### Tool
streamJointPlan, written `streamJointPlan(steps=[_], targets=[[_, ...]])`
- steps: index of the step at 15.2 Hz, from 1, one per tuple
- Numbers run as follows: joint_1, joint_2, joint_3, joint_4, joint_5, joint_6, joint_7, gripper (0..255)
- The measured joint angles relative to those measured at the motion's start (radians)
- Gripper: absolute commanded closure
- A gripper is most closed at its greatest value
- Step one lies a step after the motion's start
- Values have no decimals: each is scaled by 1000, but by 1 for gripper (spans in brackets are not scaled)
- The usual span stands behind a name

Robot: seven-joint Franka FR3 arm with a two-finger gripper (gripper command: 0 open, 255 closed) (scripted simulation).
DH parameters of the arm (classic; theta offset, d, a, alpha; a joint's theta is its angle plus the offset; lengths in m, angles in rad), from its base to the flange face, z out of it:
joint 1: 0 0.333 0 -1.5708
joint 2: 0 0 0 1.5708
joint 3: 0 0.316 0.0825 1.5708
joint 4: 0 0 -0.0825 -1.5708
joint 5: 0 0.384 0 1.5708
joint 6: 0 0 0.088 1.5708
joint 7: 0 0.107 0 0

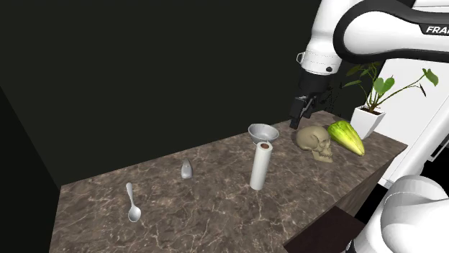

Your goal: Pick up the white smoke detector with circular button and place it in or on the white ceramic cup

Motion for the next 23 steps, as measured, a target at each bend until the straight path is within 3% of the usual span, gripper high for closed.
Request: streamJointPlan(steps=[4, 13, 19, 23], targets=[[5, 36, 28, -20, 13, 63, 36, 0], [14, 251, 147, -63, 37, 354, 189, 0], [7, 447, 232, -10, 4, 514, 314, 0], [-5, 594, 277, 42, -56, 615, 406, 0]])
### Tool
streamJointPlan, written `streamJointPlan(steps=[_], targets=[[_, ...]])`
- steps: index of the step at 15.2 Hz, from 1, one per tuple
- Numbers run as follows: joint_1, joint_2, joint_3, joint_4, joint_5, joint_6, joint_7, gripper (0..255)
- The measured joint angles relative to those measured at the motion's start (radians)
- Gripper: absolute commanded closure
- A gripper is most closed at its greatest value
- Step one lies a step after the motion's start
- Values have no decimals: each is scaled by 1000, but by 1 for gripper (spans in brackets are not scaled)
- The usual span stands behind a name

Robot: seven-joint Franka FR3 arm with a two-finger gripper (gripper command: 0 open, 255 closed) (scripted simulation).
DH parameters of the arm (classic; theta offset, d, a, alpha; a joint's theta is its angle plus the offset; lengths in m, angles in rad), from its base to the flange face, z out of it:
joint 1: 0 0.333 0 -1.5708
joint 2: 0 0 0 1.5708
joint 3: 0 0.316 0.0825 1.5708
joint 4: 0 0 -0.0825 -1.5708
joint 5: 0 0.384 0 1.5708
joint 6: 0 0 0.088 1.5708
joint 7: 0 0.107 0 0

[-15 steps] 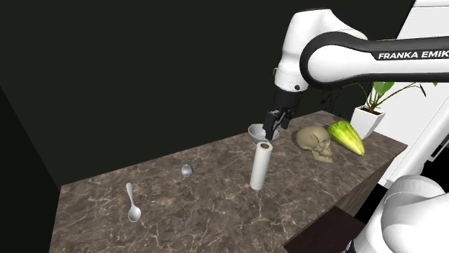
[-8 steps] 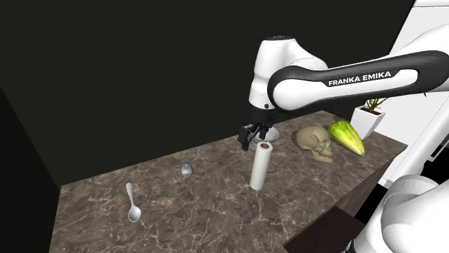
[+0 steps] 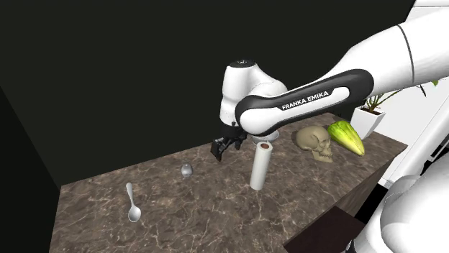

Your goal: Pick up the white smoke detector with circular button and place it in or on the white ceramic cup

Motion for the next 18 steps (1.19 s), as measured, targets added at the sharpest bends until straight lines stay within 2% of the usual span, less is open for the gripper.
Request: streamJointPlan(steps=[7, 13, 15, 18], targets=[[10, 280, 43, 156, -171, 113, 197, 0], [77, 525, 19, 363, -319, 133, 345, 0], [100, 595, 6, 440, -348, 123, 370, 0], [110, 634, -6, 458, -369, 143, 387, 0]])
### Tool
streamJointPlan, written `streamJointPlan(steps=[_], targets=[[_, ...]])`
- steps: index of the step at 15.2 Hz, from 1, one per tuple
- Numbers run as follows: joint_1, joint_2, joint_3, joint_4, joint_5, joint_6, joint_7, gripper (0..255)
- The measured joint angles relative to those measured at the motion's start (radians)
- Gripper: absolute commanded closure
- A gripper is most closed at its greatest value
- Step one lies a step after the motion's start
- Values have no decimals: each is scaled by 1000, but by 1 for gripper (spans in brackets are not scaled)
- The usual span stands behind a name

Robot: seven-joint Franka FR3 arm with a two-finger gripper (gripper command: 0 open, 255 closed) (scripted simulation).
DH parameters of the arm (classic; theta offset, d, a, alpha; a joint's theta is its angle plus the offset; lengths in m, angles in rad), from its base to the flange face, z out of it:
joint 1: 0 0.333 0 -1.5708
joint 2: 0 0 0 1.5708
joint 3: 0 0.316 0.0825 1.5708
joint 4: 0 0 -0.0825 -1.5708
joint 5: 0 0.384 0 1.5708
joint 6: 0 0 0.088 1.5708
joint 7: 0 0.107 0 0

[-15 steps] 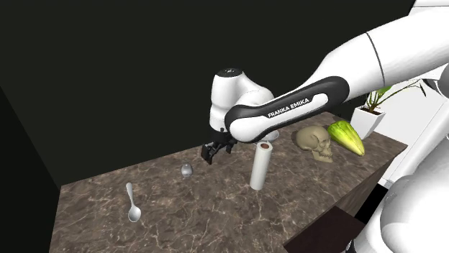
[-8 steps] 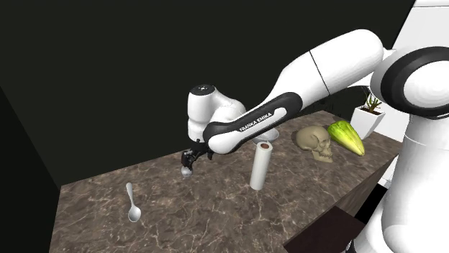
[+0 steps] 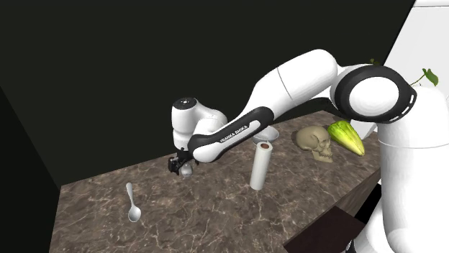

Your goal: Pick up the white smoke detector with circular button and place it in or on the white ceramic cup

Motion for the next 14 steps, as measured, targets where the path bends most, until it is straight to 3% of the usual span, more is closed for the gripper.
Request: streamJointPlan(steps=[11, 12, 14], targets=[[7, 58, -21, 12, -31, 45, 18, 0], [7, 58, -21, 12, -31, 45, 18, 255], [7, 58, -21, 12, -31, 45, 18, 255]])
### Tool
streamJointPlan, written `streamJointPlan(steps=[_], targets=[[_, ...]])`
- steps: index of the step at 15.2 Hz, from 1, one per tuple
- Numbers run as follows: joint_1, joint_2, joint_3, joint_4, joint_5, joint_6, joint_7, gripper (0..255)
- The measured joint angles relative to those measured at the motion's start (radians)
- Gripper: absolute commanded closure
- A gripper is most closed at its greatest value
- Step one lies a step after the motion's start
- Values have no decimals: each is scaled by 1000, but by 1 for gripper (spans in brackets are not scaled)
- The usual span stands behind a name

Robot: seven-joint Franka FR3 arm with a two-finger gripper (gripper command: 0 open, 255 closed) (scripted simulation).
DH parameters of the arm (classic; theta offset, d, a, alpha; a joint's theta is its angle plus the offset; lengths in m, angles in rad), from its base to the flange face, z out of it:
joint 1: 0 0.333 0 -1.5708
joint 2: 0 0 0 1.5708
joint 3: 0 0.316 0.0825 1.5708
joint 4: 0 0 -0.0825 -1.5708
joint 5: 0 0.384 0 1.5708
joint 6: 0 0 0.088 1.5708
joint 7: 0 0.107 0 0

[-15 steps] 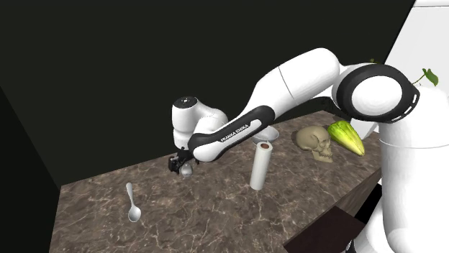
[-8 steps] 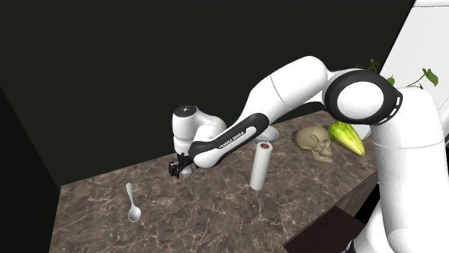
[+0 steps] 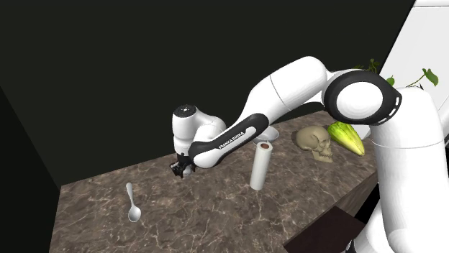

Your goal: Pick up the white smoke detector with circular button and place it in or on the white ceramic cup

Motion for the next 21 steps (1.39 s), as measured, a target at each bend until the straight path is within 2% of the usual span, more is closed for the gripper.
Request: streamJointPlan(steps=[9, 21], targets=[[-1, -4, 2, 1, 3, -5, -2, 255], [-21, -89, 35, 32, 65, -113, -61, 255]])
